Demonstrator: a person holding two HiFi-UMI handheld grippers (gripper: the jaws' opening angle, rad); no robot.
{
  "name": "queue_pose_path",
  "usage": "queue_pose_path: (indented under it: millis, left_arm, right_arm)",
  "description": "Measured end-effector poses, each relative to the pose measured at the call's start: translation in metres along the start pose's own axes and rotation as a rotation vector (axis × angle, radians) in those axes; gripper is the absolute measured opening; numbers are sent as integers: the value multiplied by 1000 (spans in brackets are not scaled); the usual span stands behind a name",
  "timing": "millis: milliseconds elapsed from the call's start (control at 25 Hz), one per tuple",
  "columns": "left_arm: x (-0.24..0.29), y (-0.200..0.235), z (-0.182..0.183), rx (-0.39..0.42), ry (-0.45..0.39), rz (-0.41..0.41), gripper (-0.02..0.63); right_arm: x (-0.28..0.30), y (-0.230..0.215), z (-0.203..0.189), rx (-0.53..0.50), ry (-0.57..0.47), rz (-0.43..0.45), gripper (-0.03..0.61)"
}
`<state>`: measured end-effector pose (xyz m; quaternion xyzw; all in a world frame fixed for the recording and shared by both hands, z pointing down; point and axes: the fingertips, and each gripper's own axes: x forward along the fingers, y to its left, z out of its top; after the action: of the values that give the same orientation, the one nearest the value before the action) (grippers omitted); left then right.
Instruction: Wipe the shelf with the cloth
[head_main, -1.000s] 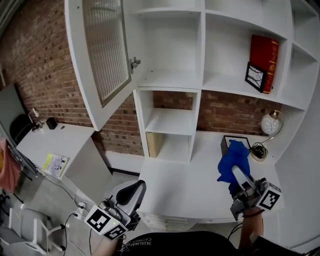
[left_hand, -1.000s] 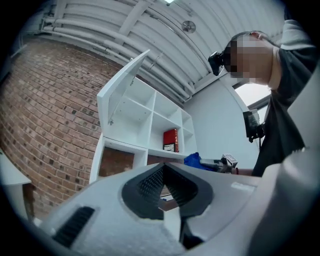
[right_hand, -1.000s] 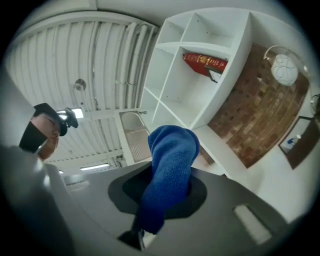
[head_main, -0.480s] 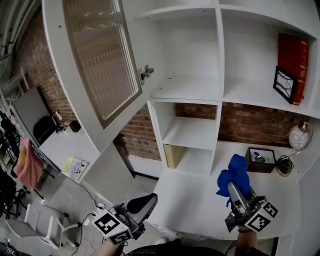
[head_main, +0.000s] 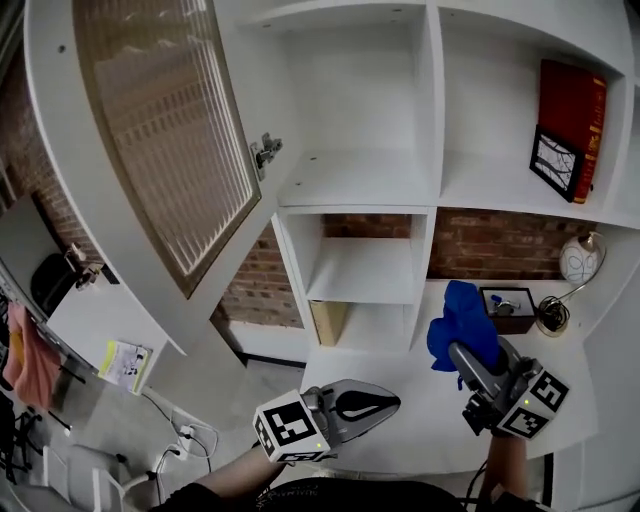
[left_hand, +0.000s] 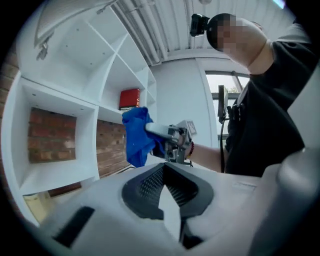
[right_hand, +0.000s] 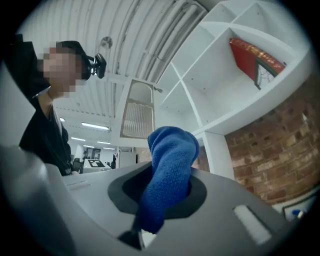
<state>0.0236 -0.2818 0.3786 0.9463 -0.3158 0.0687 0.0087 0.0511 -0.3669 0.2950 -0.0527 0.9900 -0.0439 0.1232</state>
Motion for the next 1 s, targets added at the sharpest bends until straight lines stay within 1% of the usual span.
queue_pose_path:
  millis: [120, 200, 280, 400, 440, 560, 640, 760, 800, 880, 1000]
  left_arm:
    - [-1, 24, 1, -22, 6, -63, 2]
    - [0, 39, 1, -35, 16, -94, 2]
    - [2, 50, 5, -46, 17, -137, 3]
    - [2, 55, 16, -73, -13, -242, 3]
    - [2, 53, 20, -70, -17, -284, 3]
    - [3, 49, 29, 4, 11, -386, 3]
    - [4, 51, 34, 56, 40, -426, 3]
    - [7, 55, 52, 94, 45, -468, 3]
    - [9, 58, 60, 97, 32, -469, 3]
    - [12, 67, 79, 90, -7, -447, 3]
    - [17, 80, 103, 43, -55, -400, 3]
  right_arm:
    - [35, 7, 29, -122, -3, 28, 57]
    - [59, 6, 50, -223, 23, 3, 57]
    - [85, 0, 74, -288, 35, -47, 57]
    - [126, -7, 106, -300, 38, -115, 57]
    - [139, -8, 115, -303, 45, -135, 57]
    - [178, -12, 139, -330, 88, -203, 57]
    - [208, -15, 147, -364, 163, -212, 57]
    - [254, -27, 143, -416, 330, -206, 58]
    - [267, -34, 140, -425, 381, -209, 58]
    - [290, -49, 134, -438, 462, -221, 60]
    - [316, -76, 125, -463, 561, -250, 60]
